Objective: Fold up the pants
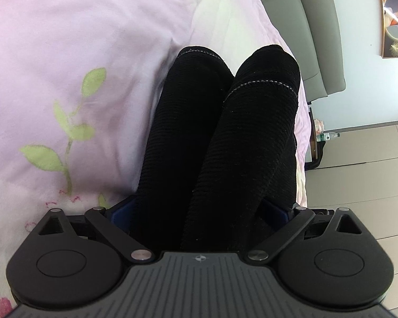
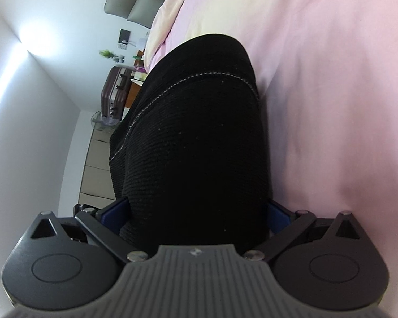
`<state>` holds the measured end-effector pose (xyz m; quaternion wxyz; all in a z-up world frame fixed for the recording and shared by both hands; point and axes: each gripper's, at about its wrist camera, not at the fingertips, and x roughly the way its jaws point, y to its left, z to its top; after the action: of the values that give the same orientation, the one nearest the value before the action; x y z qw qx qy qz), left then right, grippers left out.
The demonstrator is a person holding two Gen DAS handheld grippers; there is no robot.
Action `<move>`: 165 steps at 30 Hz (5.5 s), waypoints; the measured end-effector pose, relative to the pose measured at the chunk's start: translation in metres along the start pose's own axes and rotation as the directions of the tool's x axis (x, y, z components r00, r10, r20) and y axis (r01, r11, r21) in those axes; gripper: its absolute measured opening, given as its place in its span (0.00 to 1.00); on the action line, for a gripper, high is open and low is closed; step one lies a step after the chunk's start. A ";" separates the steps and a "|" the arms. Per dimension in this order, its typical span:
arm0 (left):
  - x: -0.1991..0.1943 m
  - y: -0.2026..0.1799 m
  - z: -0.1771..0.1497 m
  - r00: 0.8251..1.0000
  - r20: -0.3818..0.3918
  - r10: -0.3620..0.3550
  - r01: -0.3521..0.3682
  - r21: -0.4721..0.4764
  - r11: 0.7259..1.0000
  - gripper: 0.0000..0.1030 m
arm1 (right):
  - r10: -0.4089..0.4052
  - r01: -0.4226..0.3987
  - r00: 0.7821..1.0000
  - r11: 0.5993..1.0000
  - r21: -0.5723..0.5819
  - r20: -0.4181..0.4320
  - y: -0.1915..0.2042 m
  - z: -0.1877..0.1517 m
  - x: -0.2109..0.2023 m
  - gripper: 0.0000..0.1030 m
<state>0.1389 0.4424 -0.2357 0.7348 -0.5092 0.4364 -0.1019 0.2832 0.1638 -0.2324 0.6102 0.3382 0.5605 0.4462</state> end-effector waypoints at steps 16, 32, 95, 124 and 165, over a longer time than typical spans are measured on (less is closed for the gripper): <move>-0.019 -0.014 -0.016 0.999 0.049 -0.019 0.018 0.036 0.999 0.70 | -0.014 0.015 0.999 1.000 -0.017 0.037 0.017 -0.014 -0.016 0.69; -0.042 -0.039 -0.119 0.999 -0.035 -0.036 0.038 0.044 0.998 0.71 | -0.057 0.058 0.998 0.998 0.032 -0.029 0.052 -0.105 -0.108 0.68; -0.008 -0.128 -0.151 0.996 -0.090 0.011 0.020 0.339 0.940 0.76 | -0.061 0.068 0.985 0.997 -0.040 0.161 0.075 -0.192 -0.256 0.72; 0.291 -0.277 -0.117 0.918 -0.396 0.001 0.186 0.434 0.882 0.76 | -0.238 0.199 0.866 0.971 0.133 0.439 -0.073 -0.112 -0.526 0.72; 0.346 -0.267 -0.168 0.920 -0.295 0.257 -0.068 0.528 0.847 0.93 | -0.464 0.287 0.730 0.875 0.391 0.502 -0.158 -0.195 -0.574 0.80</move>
<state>0.2996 0.0035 -0.2147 0.7576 -0.2313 0.5614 -0.2395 0.1320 -0.4427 -0.1850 0.7740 0.4209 0.4621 0.1008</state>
